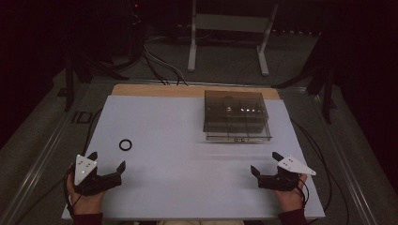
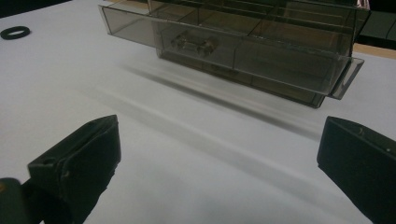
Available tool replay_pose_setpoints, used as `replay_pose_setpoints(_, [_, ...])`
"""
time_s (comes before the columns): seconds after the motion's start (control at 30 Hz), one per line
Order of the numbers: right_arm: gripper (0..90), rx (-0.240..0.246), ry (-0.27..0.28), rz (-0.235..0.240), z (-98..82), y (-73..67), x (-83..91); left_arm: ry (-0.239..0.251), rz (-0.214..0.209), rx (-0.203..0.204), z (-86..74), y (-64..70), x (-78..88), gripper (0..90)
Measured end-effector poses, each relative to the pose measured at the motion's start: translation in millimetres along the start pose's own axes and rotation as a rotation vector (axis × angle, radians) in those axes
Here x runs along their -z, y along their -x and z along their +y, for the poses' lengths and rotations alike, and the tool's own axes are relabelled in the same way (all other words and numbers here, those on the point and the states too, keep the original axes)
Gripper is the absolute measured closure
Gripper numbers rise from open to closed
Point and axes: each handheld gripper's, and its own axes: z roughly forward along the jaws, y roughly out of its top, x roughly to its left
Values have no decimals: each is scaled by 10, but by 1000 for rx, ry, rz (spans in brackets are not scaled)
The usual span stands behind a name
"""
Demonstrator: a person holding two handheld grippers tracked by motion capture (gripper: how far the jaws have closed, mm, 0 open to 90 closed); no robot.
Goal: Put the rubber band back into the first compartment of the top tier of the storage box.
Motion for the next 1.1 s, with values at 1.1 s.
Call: replay_pose_setpoints(1.1, [0, 8, 4, -2, 2, -26, -45, -5, 9, 23, 275, -187, -455, 5])
